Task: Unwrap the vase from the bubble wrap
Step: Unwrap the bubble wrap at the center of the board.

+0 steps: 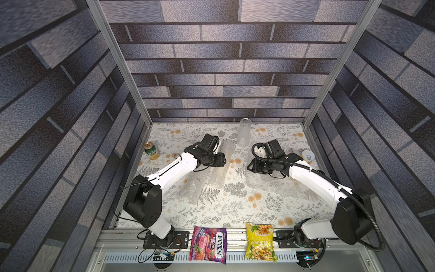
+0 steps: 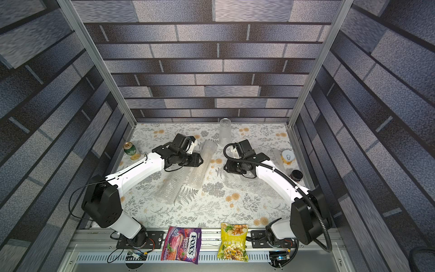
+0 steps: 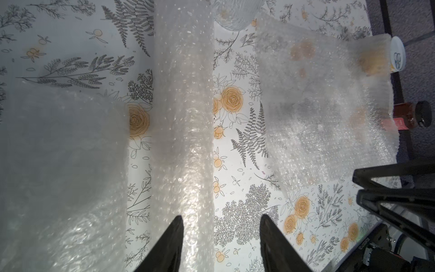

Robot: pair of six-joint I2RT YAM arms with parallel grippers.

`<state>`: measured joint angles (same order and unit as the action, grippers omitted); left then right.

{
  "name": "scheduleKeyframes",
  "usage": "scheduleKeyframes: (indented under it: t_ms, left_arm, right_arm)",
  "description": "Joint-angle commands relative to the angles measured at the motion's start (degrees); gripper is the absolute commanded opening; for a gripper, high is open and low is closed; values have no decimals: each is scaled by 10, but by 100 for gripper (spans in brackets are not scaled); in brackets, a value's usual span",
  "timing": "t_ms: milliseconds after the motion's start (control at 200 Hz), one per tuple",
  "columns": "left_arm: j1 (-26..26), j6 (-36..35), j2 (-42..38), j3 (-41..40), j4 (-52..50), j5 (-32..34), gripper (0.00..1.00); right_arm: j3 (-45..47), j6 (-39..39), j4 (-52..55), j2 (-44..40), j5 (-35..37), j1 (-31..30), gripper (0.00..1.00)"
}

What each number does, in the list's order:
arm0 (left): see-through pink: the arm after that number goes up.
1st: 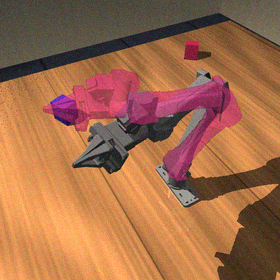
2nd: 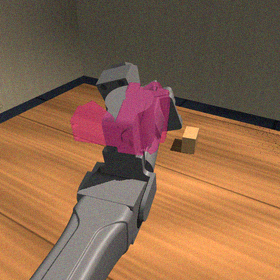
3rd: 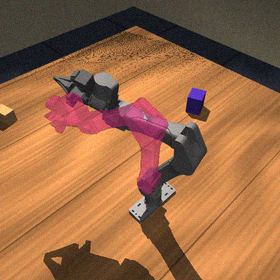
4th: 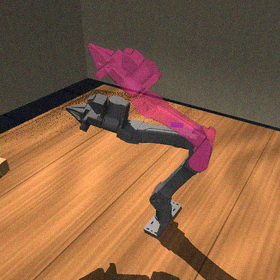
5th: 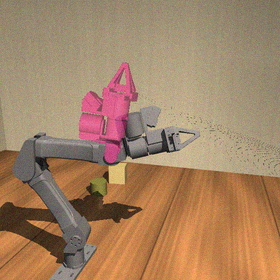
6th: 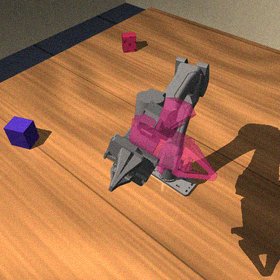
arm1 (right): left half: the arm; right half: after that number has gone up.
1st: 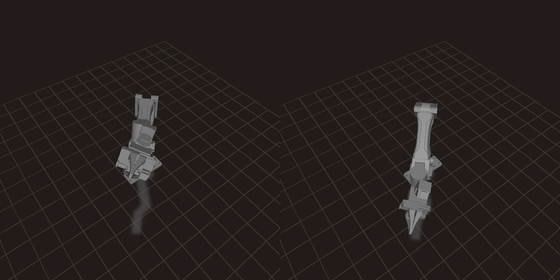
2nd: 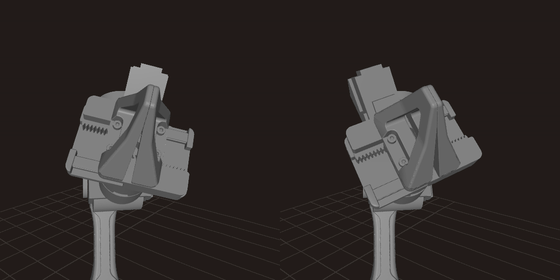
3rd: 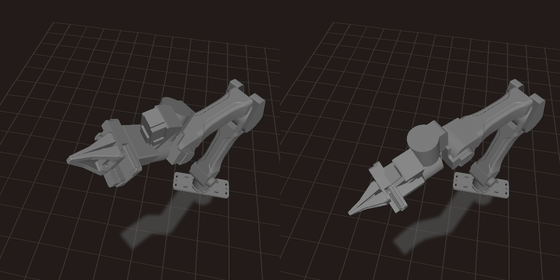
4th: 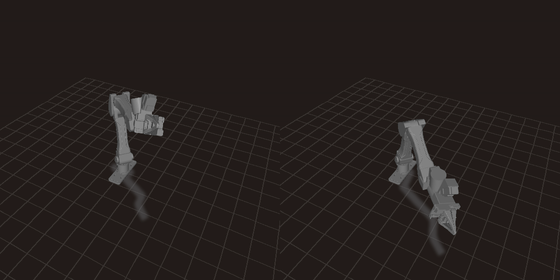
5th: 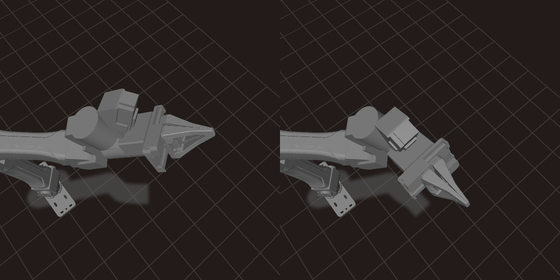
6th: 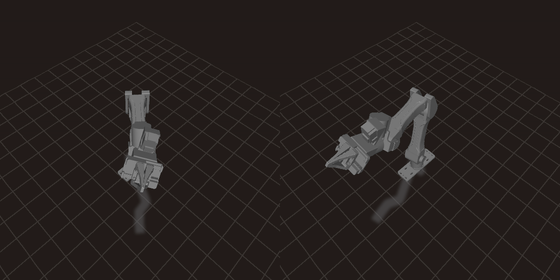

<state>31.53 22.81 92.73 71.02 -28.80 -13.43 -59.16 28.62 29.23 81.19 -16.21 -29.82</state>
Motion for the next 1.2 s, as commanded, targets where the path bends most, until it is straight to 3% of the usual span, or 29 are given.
scheduleKeyframes:
  t_ms: [0, 205, 576, 1193]
  left_arm:
    - [-1, -16, 18, 18, -17, 7, 54]
    - [-6, -22, 42, 17, -5, -3, 54]
    - [-8, -47, 89, 49, -24, 14, 54]
    - [-42, -63, 119, 45, -27, 6, 53]
  right_arm:
    - [-2, 43, -80, 37, -18, -18, 26]
    - [-39, 61, -127, 131, -15, -38, 22]
    - [-104, 62, -137, 229, -11, -44, 28]
    - [-162, 55, -118, 307, 6, -50, 29]
